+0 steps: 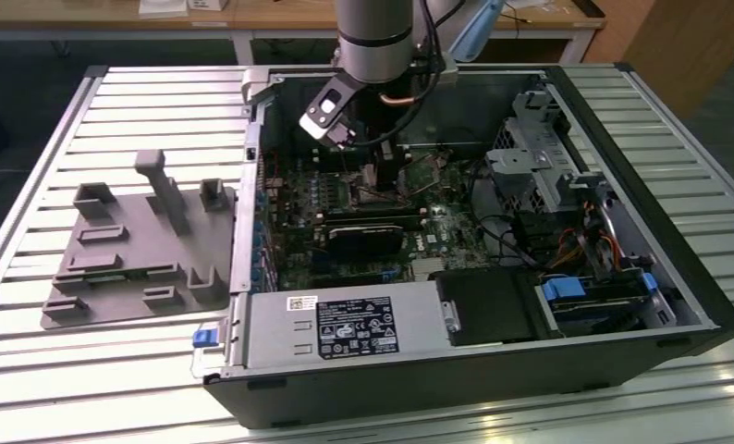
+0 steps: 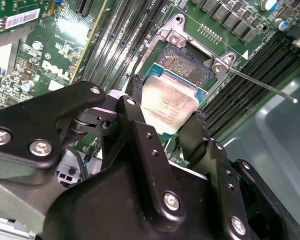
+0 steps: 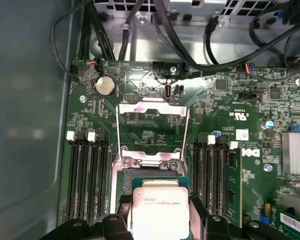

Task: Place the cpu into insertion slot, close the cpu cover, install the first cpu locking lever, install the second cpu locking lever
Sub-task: 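Place the cpu into insertion slot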

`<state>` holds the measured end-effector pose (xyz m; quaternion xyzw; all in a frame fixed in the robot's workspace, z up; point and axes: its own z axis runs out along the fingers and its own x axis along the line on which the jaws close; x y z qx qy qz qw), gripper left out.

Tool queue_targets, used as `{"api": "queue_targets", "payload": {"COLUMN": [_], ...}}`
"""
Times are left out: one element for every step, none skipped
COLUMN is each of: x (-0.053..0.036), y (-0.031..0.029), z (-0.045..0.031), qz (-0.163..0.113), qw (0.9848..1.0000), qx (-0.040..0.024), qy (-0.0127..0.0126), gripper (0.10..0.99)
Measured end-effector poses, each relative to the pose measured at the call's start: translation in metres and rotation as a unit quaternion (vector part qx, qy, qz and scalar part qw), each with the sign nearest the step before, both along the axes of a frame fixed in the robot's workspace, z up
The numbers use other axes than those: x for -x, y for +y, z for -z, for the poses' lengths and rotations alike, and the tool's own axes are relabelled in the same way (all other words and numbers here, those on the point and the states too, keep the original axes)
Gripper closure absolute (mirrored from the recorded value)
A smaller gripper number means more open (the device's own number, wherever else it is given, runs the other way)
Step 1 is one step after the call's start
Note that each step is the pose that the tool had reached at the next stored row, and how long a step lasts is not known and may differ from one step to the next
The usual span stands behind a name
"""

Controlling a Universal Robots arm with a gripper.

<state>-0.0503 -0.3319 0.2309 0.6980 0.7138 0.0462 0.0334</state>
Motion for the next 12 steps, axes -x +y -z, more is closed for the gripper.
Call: {"api": "queue_targets", "payload": {"x": [0.0001, 0.0001, 0.0001, 0.0000, 0.0000, 0.0000, 0.0000, 0.0001, 0.0001, 0.0004, 0.0008, 0.0012], "y": [0.0002, 0.0004, 0.0009, 0.0018, 0.0027, 0.0035, 0.0042, 0.0048, 0.0051, 0.0052, 0.0052, 0.0052], "z": [0.0018, 0.0036, 0.0055, 0.0071, 0.0084, 0.0097, 0.0108, 0.0119, 0.0132, 0.0141, 0.0149, 0.0157], "qz": [0.000, 0.000, 0.001, 0.001, 0.002, 0.003, 0.004, 0.005, 0.006, 0.008, 0.010, 0.013], "qw": [1.0000, 1.0000, 1.0000, 1.0000, 1.0000, 1.0000, 1.0000, 1.0000, 1.0000, 1.0000, 0.9999, 0.9999], "qx": [0.0003, 0.0007, 0.0010, 0.0012, 0.0015, 0.0017, 0.0019, 0.0021, 0.0025, 0.0030, 0.0040, 0.0049], "qy": [0.0000, 0.0000, 0.0000, -0.0001, 0.0000, 0.0000, 0.0000, 0.0000, 0.0000, 0.0000, 0.0000, 0.0000], "gripper": [0.549, 0.549, 0.549, 0.549, 0.549, 0.549, 0.549, 0.549, 0.549, 0.549, 0.549, 0.549]}}
